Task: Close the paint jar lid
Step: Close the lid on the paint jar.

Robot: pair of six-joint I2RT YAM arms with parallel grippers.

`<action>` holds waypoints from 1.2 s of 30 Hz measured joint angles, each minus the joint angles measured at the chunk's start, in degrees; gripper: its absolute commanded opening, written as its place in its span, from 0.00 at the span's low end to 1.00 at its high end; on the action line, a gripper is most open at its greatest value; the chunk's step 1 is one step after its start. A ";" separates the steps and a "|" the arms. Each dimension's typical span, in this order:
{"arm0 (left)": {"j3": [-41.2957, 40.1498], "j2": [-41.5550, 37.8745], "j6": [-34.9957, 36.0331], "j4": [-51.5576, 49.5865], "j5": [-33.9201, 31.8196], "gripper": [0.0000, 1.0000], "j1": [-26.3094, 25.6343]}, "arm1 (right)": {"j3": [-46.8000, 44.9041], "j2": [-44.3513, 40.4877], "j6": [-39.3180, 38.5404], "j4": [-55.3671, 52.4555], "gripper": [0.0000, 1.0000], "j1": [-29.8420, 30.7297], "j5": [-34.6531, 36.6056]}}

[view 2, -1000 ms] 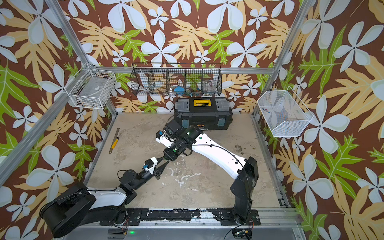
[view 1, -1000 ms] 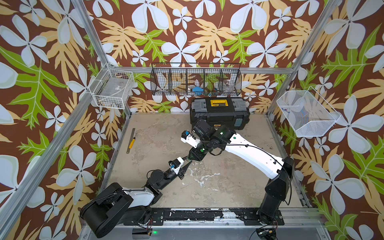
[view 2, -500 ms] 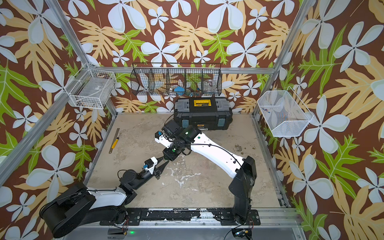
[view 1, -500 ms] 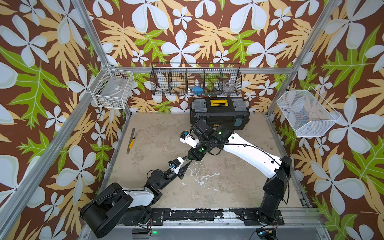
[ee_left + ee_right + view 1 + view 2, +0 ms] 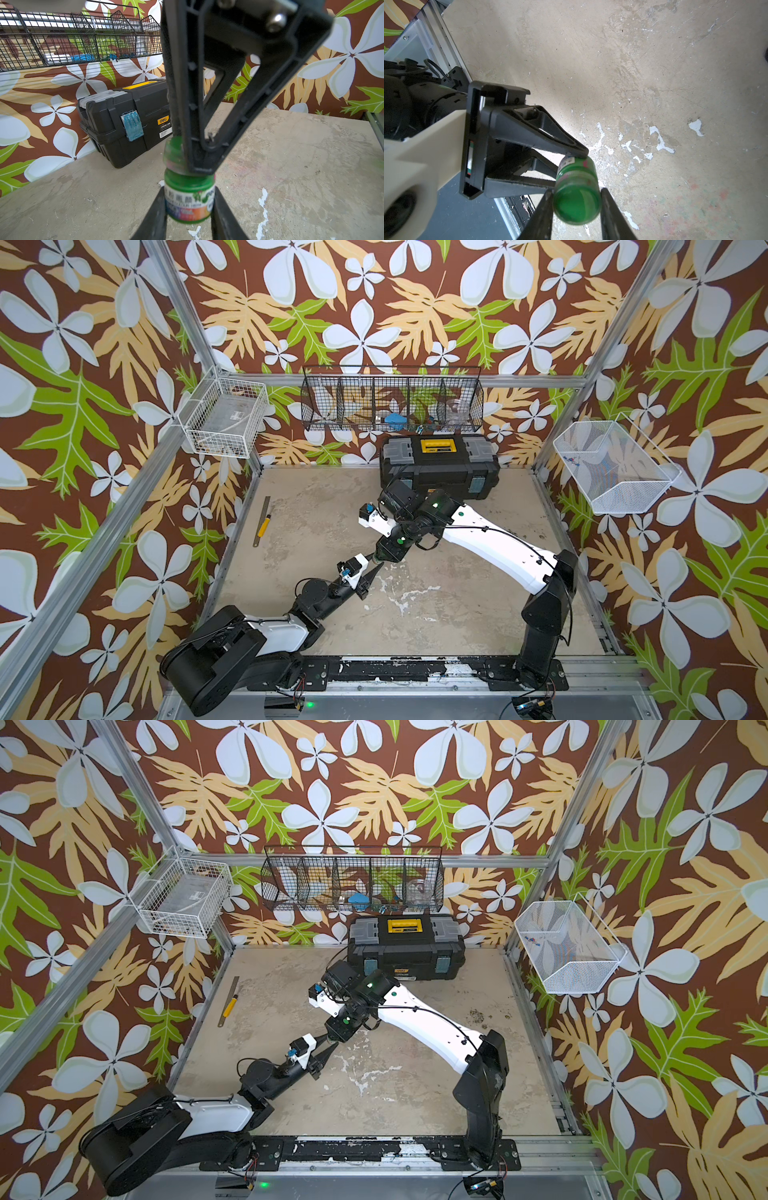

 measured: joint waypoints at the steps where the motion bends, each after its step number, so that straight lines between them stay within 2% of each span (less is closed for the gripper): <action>1: 0.00 0.00 0.00 0.00 0.00 0.22 0.00 | 0.02 0.02 -0.13 -0.02 0.37 0.00 0.00; 11: 0.00 -0.02 0.00 -0.79 -0.20 0.22 0.00 | 0.81 1.05 1.11 -0.70 0.34 0.02 0.09; 21: -0.09 -0.31 -0.02 -2.19 -0.33 0.22 0.00 | 1.86 2.54 5.70 -1.68 0.37 -0.02 -0.37; 36: -0.11 -0.74 0.00 0.55 -0.22 0.22 0.00 | 3.67 2.97 8.28 -2.99 0.60 0.13 -2.49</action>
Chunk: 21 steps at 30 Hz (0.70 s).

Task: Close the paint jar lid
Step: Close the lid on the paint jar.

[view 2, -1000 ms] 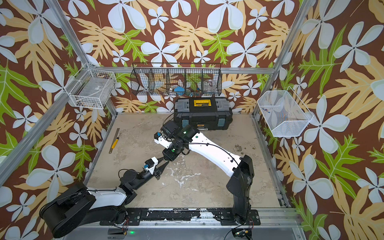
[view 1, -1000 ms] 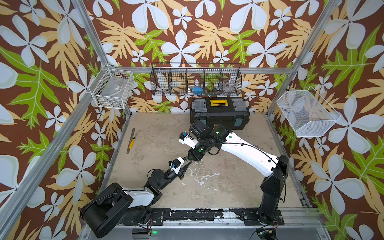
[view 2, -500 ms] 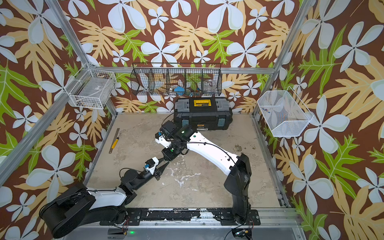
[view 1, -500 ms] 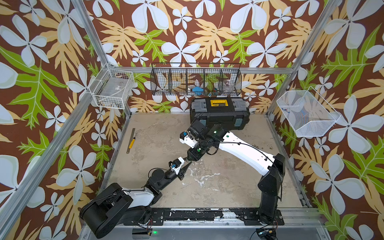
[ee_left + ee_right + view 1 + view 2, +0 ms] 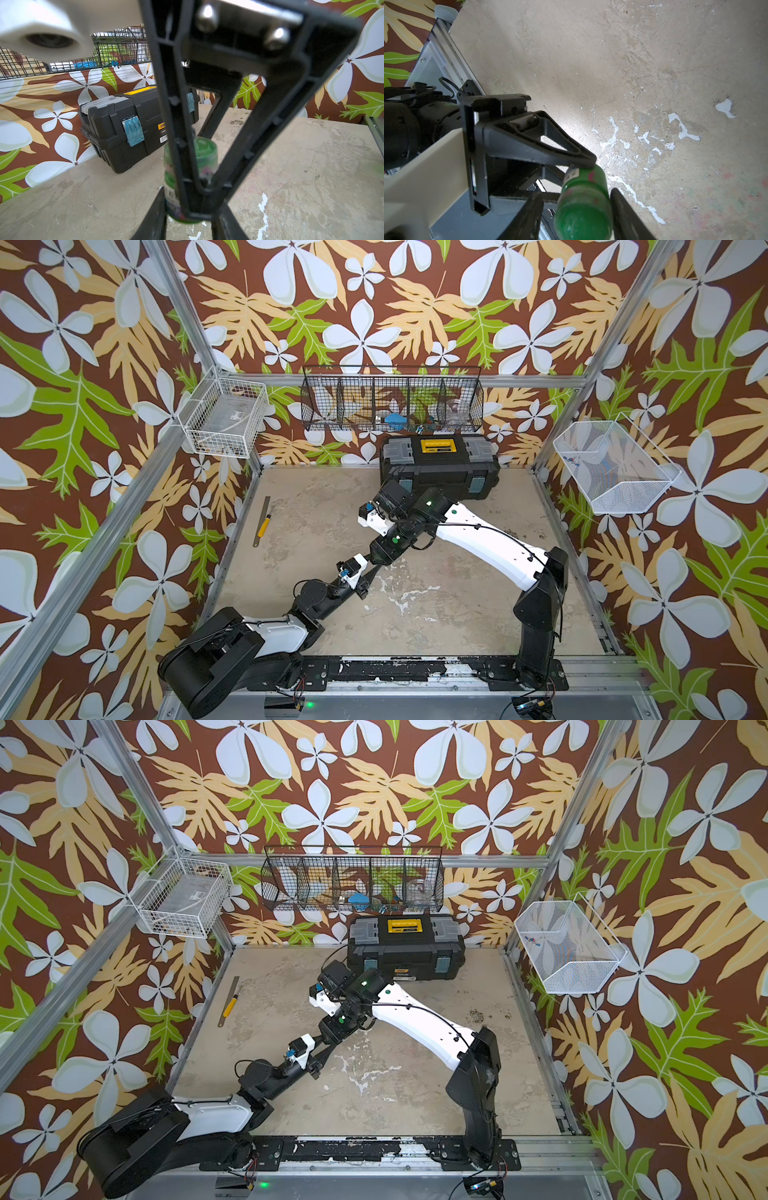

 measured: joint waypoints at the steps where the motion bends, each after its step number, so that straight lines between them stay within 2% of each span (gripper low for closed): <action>1: 0.00 0.00 0.00 0.04 0.00 0.22 0.00 | 0.24 0.00 0.00 0.00 0.64 0.00 0.00; 6: 0.00 0.00 0.00 0.09 0.00 0.22 0.00 | 1.95 -0.13 0.07 -0.13 0.78 -0.11 0.35; 13: 0.00 -0.04 0.00 0.11 0.04 0.22 0.00 | 2.43 -4.55 -2.12 2.05 0.83 -3.56 -0.39; 18: 0.09 -0.04 -0.09 0.11 0.61 0.22 0.00 | -9.55 -13.90 -6.56 12.79 0.84 -8.76 -9.05; 21: 0.11 0.00 -0.28 0.13 1.62 0.22 0.00 | -19.10 -19.74 -11.72 21.40 0.88 -9.99 -14.16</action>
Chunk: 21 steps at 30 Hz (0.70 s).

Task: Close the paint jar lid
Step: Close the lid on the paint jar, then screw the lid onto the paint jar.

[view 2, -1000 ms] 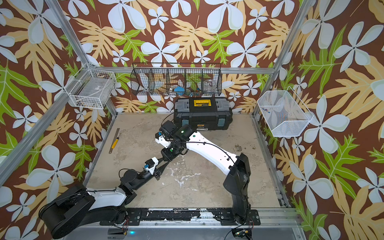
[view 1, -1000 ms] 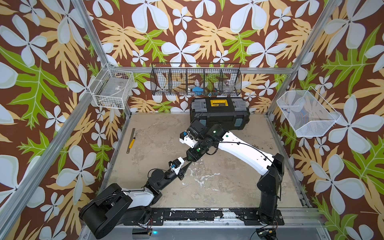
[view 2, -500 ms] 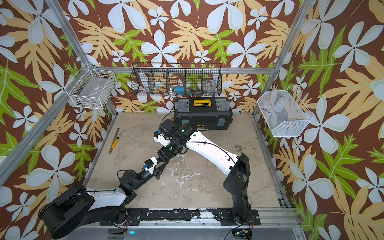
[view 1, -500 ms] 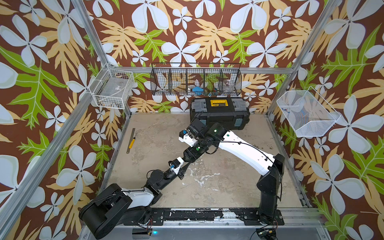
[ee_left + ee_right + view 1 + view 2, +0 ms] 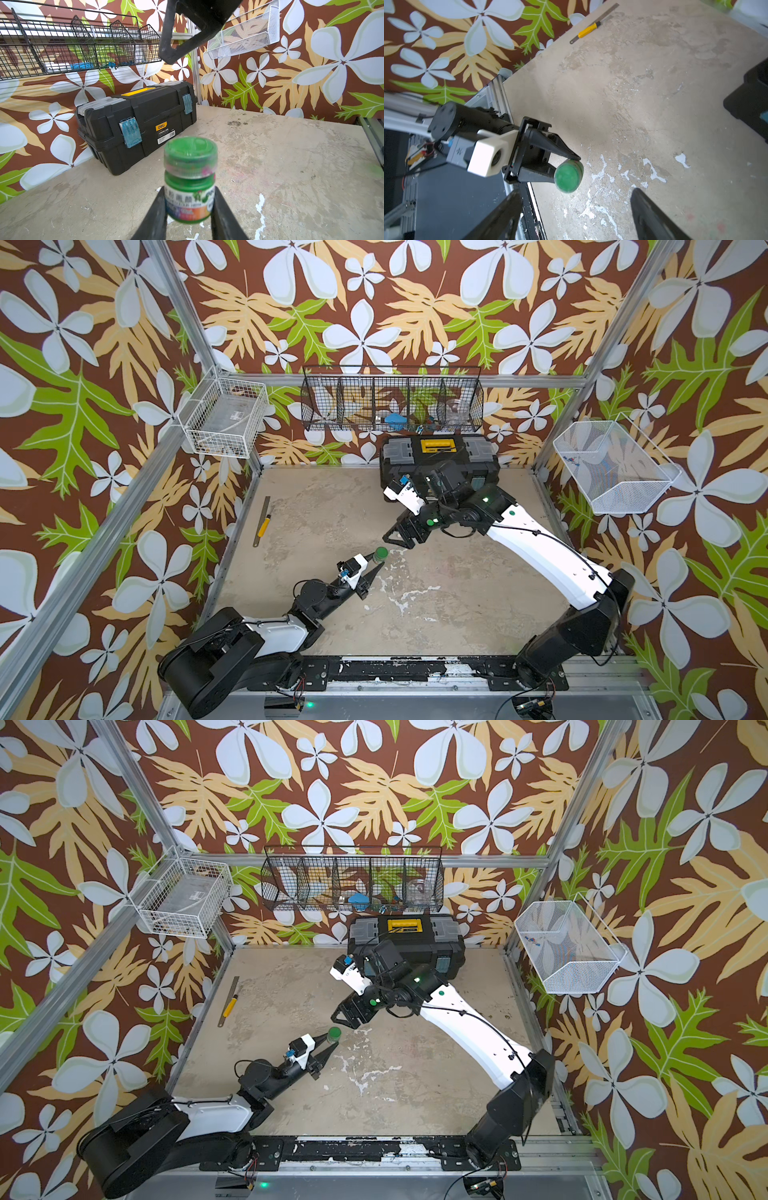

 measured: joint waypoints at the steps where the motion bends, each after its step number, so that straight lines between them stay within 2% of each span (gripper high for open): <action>1: 0.00 0.00 -0.09 0.00 0.20 0.22 0.00 | -3.17 -1.99 -2.25 2.56 0.89 0.02 -1.62; 5: 0.09 0.11 -0.22 0.04 0.76 0.22 0.00 | -11.58 -7.76 -13.09 9.73 0.90 -0.02 -6.32; 8: 0.11 0.24 -0.74 0.11 1.33 0.22 0.00 | -13.03 -8.85 -20.57 11.89 0.89 -0.11 -8.63; 14: 0.39 0.35 -1.01 0.20 1.46 0.22 0.00 | -13.38 -6.23 -34.73 11.85 0.80 -0.66 -13.38; 21: 0.39 0.11 -1.01 0.22 1.60 0.22 0.00 | -13.16 -2.58 -44.39 11.58 0.78 -3.78 -20.00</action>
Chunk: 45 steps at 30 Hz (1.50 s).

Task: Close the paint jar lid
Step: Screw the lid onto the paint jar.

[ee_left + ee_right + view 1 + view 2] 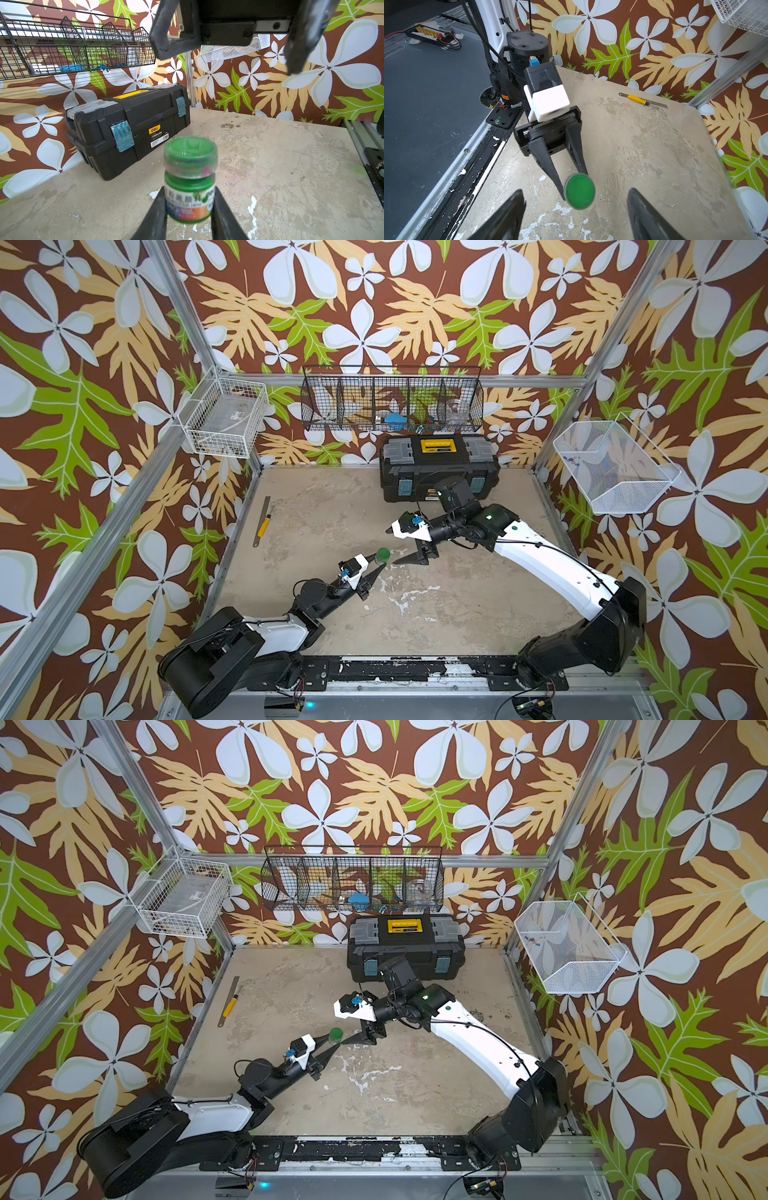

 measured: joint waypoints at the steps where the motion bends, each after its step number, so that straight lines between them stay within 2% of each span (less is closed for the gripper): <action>1: 0.00 0.00 0.00 0.00 0.00 0.22 0.00 | 0.26 0.61 -1.07 -0.17 0.78 0.00 -0.61; 7: 0.00 0.00 0.00 0.00 0.00 0.22 0.00 | 0.61 3.39 -5.18 -1.88 0.78 0.04 -3.43; 19: 0.00 0.13 0.00 0.00 -0.02 0.22 0.00 | 1.44 7.10 -5.35 -2.05 0.72 0.74 -3.08; 37: 0.00 -0.07 0.00 0.00 -0.04 0.22 0.00 | 2.54 8.98 -3.50 -1.99 0.53 1.68 0.46; 45: 0.00 -0.07 0.00 0.00 -0.22 0.22 0.00 | 2.54 9.35 -2.34 -1.81 0.36 1.79 1.27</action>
